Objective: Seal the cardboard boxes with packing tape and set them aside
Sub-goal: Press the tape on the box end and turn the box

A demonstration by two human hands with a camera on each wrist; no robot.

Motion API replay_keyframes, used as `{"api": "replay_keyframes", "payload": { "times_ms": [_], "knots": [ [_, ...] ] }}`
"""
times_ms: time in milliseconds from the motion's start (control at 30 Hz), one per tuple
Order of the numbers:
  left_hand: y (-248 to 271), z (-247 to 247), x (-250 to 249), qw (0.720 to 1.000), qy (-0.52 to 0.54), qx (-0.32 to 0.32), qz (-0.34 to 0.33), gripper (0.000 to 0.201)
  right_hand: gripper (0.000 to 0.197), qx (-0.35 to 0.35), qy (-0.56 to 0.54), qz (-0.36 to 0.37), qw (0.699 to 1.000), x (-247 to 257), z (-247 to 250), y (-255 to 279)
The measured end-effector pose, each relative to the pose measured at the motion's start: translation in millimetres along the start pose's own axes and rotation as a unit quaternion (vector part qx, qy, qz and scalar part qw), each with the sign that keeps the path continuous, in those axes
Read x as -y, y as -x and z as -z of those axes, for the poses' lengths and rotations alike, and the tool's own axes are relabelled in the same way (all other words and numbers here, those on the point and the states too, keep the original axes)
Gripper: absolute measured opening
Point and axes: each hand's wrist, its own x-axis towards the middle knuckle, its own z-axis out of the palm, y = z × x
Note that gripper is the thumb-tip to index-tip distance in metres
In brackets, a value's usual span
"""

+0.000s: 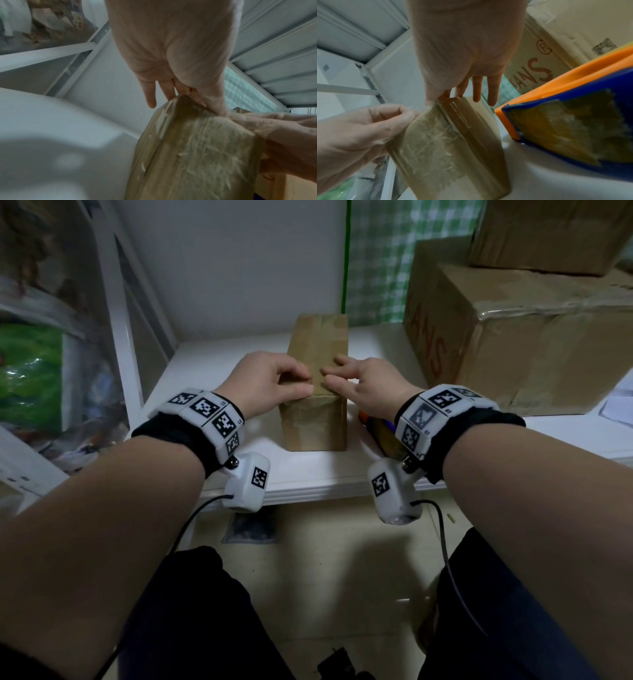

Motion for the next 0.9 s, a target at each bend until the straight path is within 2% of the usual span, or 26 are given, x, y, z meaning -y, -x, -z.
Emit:
{"api": "replay_keyframes", "payload": {
  "times_ms": [100, 300, 533, 733, 900],
  "knots": [
    [1, -7, 8, 0.999, 0.040, -0.008, 0.001, 0.032, 0.037, -0.003, -0.064, -0.009, 0.998, -9, -3, -4],
    [4, -11, 17, 0.998, 0.054, -0.008, -0.021, 0.041, 0.032, -0.037, -0.144, -0.003, 0.989, -23, -22, -12],
    [11, -17, 25, 0.992, -0.040, -0.037, -0.115, 0.053, 0.028, -0.060, -0.186, 0.005, 0.981, -20, -24, -8],
    [12, -11, 20, 0.986, -0.124, -0.003, -0.115, 0.067, 0.032, -0.044, -0.167, -0.012, 0.985, -19, -21, -7],
    [10, -22, 6, 0.989, -0.116, -0.079, -0.037, 0.063, 0.033, -0.035, -0.185, -0.016, 0.982, -23, -24, -9]
  ]
}}
